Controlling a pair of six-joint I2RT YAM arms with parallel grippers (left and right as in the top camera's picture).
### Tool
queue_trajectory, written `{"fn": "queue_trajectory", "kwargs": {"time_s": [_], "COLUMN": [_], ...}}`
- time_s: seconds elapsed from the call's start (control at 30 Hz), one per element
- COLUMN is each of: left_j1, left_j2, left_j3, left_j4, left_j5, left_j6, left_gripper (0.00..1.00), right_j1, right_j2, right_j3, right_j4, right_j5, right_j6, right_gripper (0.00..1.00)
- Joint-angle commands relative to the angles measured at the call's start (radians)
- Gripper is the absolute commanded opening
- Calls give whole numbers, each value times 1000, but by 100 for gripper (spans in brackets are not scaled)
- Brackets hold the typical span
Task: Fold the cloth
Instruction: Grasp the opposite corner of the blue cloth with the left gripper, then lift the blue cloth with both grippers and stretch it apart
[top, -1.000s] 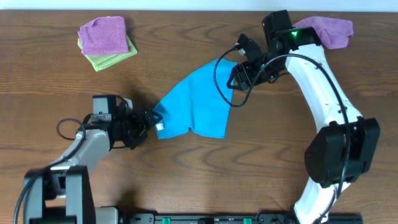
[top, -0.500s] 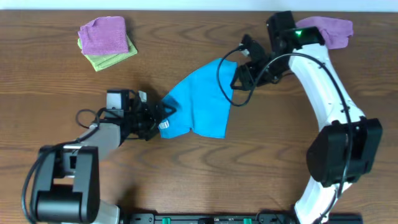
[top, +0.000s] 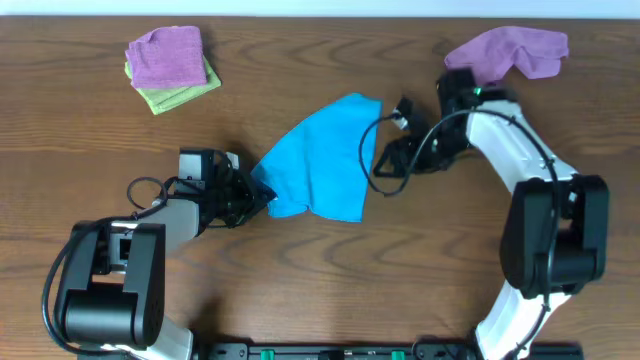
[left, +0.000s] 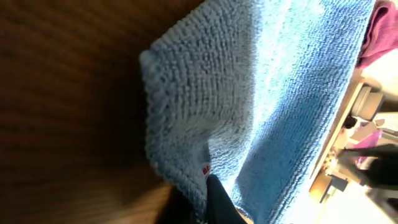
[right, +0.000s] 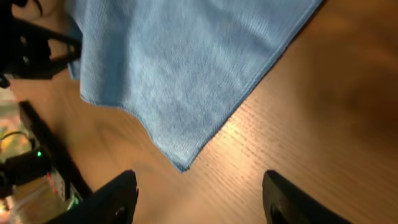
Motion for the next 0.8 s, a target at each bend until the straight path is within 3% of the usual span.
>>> {"fn": "queue_trajectory", "kwargs": {"time_s": [0.0, 0.37, 0.77], "left_j1": [20, 105, 113], "left_j2": [8, 0, -1], "left_j3": [18, 64, 73], "left_j4": [3, 3, 3], "left_j5": [47, 132, 158], "left_j6": [10, 11, 10], "left_gripper": [6, 6, 6], "right_j1": [0, 39, 108], "right_j2": [0, 0, 0], "right_j3": [-83, -273, -452], "right_j4": [76, 248, 510], "right_j5": [-107, -128, -173], "right_j6": [67, 202, 377], "right_gripper": [65, 65, 67]}}
